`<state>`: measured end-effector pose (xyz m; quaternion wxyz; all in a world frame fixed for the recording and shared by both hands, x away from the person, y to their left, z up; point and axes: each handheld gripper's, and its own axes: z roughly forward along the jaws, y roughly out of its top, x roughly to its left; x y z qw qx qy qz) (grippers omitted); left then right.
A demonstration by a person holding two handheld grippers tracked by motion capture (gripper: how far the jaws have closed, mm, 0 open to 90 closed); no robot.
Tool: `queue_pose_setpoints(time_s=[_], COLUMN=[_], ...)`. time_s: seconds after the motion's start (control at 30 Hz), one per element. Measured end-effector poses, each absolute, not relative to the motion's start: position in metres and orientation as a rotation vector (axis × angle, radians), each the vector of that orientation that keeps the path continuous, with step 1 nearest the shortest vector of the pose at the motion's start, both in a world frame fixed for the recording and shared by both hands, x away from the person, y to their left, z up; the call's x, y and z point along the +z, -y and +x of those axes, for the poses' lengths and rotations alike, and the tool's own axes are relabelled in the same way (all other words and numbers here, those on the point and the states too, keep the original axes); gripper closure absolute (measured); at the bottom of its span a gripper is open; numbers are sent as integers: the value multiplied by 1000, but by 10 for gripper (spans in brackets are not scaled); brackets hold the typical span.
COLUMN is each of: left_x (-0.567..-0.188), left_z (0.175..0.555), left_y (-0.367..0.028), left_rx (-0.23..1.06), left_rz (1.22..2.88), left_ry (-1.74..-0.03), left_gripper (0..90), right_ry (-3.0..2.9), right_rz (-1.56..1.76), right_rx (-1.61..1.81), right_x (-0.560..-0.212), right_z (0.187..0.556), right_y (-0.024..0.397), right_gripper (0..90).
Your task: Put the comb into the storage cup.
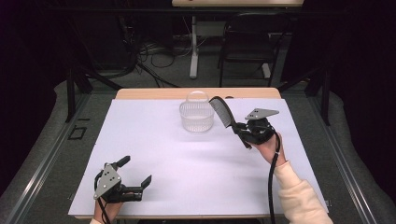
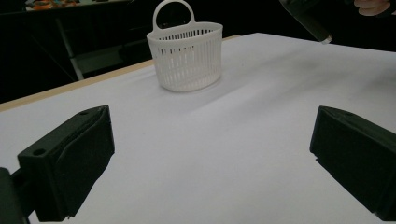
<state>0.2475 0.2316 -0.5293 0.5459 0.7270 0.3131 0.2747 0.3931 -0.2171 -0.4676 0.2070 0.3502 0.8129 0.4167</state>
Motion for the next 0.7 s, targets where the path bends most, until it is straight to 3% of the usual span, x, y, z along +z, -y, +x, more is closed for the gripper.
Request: queue_pose_setpoints(time_s=[0.7], left_x=[-529], left_z=[248], left_y=[-232], left_rx=[654], left_rz=[1722], left_ry=[-745], left_gripper=[0], right_ry=[-2245], right_rz=[973], right_rx=[1169], right_x=[-464], right_z=[393], right_y=[216], right_gripper=[730])
